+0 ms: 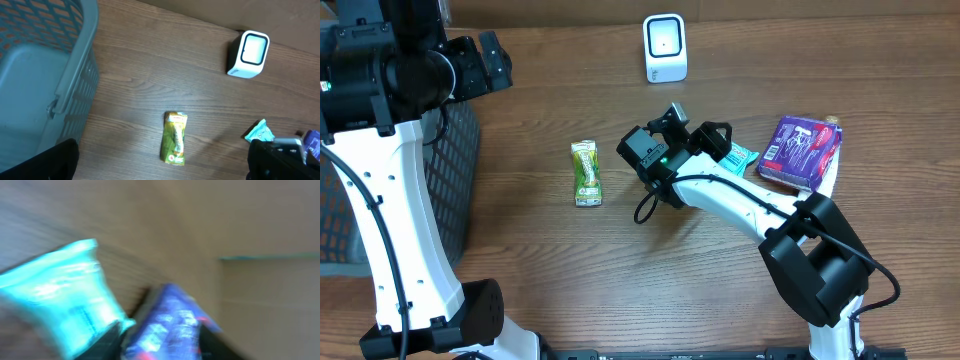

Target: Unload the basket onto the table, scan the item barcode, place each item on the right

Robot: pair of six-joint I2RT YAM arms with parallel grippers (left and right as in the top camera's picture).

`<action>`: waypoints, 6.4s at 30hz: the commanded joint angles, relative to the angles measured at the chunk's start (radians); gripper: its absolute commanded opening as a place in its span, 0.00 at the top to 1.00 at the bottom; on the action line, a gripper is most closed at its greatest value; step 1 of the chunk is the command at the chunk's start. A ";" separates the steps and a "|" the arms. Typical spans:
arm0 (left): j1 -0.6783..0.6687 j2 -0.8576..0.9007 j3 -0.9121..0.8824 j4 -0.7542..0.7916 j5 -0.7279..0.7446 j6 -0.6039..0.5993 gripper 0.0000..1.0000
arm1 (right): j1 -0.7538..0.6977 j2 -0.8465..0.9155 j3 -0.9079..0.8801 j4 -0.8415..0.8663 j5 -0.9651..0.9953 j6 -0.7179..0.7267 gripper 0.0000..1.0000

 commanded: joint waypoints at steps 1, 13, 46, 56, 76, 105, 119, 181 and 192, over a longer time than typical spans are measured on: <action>0.000 0.003 0.016 0.004 0.003 0.019 0.01 | -0.011 -0.001 0.037 0.001 -0.351 -0.012 0.25; 0.000 0.003 0.016 0.004 0.003 0.019 0.01 | -0.197 0.000 0.025 0.000 -0.729 -0.232 0.28; 0.000 0.003 0.016 0.004 0.003 0.019 0.01 | -0.293 0.064 0.007 0.093 -0.797 -0.277 0.56; -0.001 0.003 0.016 0.004 0.003 0.019 0.01 | -0.293 0.065 -0.037 0.154 -0.834 -0.243 0.70; 0.000 0.003 0.016 0.004 0.003 0.019 0.00 | -0.292 0.033 0.140 -0.149 -1.210 -0.090 0.96; 0.000 0.003 0.016 0.004 0.003 0.019 0.01 | -0.145 0.158 0.220 -0.169 -0.687 0.023 0.26; 0.000 0.003 0.016 0.004 0.003 0.019 0.00 | -0.161 0.250 0.220 -0.151 -0.650 0.023 0.76; 0.000 0.003 0.016 0.004 0.003 0.019 0.01 | -0.411 0.063 -0.174 0.327 -1.760 0.207 0.72; 0.000 0.003 0.016 0.004 0.003 0.019 0.00 | -0.488 0.018 0.085 -0.045 -1.530 0.111 0.46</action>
